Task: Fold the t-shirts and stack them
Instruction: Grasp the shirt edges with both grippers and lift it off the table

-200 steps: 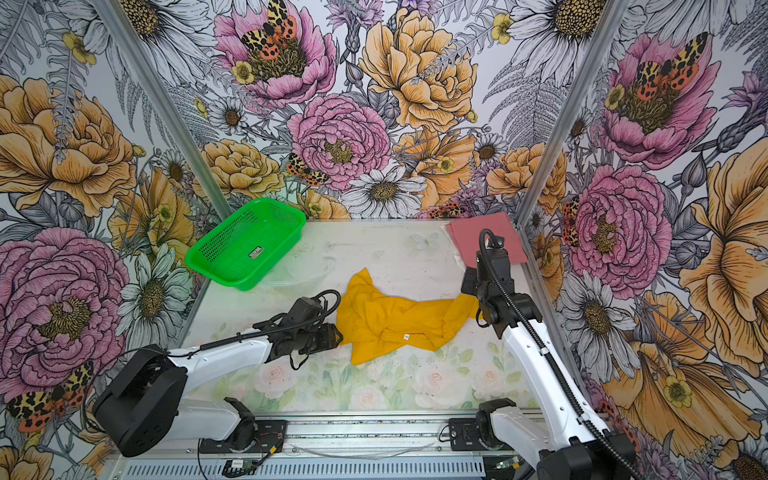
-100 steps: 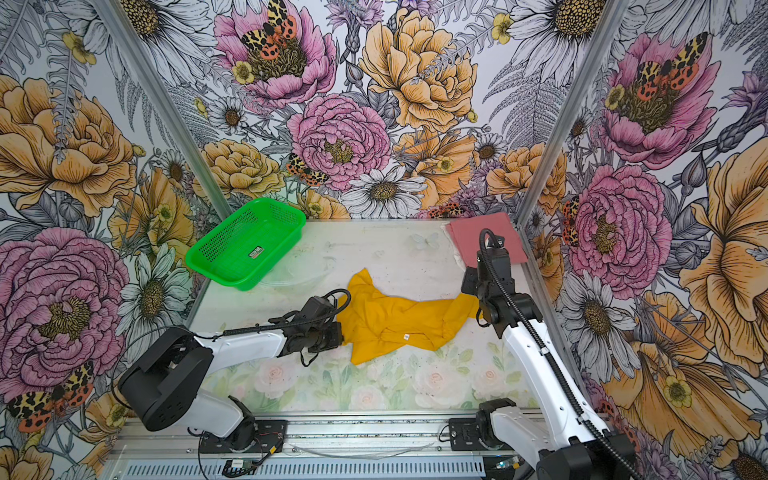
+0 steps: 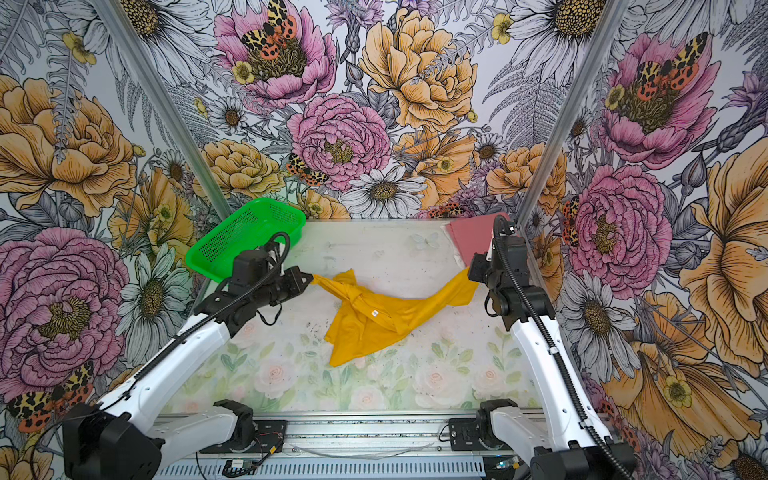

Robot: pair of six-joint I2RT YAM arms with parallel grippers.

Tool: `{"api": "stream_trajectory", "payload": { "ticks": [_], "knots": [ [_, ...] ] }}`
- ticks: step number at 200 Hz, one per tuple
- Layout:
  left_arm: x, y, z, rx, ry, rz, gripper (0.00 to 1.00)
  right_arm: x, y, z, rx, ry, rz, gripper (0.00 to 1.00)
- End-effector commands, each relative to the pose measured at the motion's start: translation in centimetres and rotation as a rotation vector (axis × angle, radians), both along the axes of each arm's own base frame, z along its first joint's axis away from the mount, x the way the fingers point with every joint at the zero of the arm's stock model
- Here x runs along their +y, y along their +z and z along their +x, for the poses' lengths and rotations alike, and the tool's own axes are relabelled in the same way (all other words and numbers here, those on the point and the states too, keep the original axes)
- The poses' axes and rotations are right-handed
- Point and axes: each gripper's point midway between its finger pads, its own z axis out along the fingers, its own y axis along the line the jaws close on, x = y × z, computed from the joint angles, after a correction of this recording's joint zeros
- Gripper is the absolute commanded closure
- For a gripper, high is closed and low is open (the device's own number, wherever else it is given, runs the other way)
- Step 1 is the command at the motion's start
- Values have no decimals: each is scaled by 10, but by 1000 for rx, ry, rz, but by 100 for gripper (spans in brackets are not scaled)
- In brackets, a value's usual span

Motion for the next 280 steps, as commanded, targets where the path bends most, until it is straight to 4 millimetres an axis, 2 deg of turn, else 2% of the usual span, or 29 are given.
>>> {"api": "stream_trajectory", "payload": {
  "ticks": [1,16,29,41,52,68,84,93,102,110,118,128,137,147,158,169,186,192,200,212,221,230,240,250,264,280],
  "knots": [
    [17,82,-1,-156,-63,-57,100,-5,44,5,-113,4,56,100],
    [35,132,12,-249,-21,-72,100,-14,56,9,-135,-33,103,100],
    [36,154,25,-266,-32,-62,100,-16,58,13,-134,-42,140,100],
    [26,155,34,-225,-91,-92,100,-15,55,14,-125,-38,172,100],
    [16,149,35,-200,-130,-115,100,-12,52,12,-119,-23,188,100],
    [-1,158,13,-248,-190,-92,100,-5,57,0,-144,16,192,100],
    [-7,169,-9,-302,-216,-81,100,-1,68,-13,-183,44,183,100],
    [-3,168,-11,-309,-206,-89,100,2,74,-16,-202,59,184,100],
    [5,155,-2,-266,-179,-110,100,2,78,-17,-211,61,189,100],
    [3,142,5,-207,-200,-143,100,5,82,-16,-213,71,200,100],
    [-9,143,-2,-198,-261,-167,100,7,86,-15,-219,80,214,100],
    [-21,157,-16,-265,-289,-130,100,8,88,-15,-223,83,226,100],
    [-14,164,-21,-306,-240,-97,100,6,88,-16,-225,72,225,100],
    [8,161,-11,-286,-168,-131,100,2,86,-15,-220,47,224,100],
    [22,157,-2,-236,-172,-229,100,1,85,-14,-217,48,239,100],
    [16,173,-13,-279,-238,-253,100,4,90,-15,-227,66,251,100],
    [-6,223,-51,-456,-370,-231,100,5,103,-17,-273,81,247,100],
    [-7,234,-55,-484,-384,-243,100,2,106,-15,-281,70,244,100],
    [-4,245,-50,-499,-381,-276,100,-2,109,-8,-279,51,245,100],
    [9,243,-19,-463,-337,-334,100,-13,103,13,-248,-1,249,100],
    [27,233,15,-416,-263,-361,100,-23,95,31,-217,-44,251,100],
    [43,214,48,-349,-190,-364,100,-31,80,50,-165,-75,256,100],
    [54,194,68,-282,-142,-337,100,-36,68,62,-127,-91,270,100],
    [51,192,65,-275,-157,-323,100,-35,61,64,-107,-82,285,100],
    [46,203,43,-334,-162,-285,100,-33,61,51,-119,-74,275,100],
    [48,222,16,-408,-160,-252,100,-31,71,34,-158,-61,250,100]
  ]
}}
